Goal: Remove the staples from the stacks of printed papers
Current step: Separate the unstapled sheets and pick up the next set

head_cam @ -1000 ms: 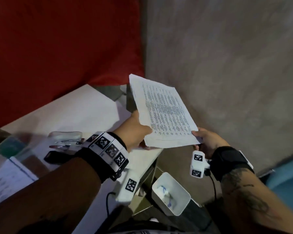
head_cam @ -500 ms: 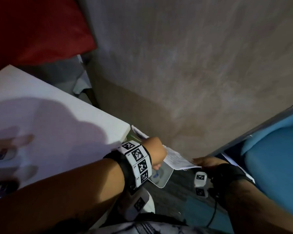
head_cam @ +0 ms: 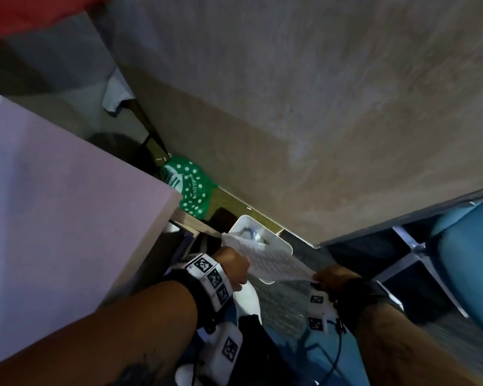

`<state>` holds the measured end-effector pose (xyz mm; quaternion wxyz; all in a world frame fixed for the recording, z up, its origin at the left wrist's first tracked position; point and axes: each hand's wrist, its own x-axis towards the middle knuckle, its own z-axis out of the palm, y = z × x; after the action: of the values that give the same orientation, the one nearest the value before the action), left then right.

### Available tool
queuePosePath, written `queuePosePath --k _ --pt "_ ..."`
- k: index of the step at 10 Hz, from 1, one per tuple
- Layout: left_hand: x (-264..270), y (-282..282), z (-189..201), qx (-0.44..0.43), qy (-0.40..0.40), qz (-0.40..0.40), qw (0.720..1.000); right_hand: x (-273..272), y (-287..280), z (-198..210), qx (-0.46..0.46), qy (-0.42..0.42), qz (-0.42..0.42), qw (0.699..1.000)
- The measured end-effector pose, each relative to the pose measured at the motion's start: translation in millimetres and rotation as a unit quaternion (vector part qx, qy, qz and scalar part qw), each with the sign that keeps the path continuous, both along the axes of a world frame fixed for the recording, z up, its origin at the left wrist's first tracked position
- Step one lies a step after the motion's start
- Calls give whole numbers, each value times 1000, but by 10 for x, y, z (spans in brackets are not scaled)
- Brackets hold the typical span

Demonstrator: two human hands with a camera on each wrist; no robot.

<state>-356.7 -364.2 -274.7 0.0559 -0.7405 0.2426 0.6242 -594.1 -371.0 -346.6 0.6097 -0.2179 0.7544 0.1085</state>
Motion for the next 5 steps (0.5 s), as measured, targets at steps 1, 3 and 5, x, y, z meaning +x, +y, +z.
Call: queuePosePath --k 1,3,5 --pt "43 -29 -4 -90 -53 -231 967 -32 4 -158 10 -2 -1 1000" --pt "166 23 -403 -34 13 148 988 64 11 -391 13 10 -23 1000" --pt "242 -65 -410 -40 44 216 975 278 -37 -364 22 -4 82 996"
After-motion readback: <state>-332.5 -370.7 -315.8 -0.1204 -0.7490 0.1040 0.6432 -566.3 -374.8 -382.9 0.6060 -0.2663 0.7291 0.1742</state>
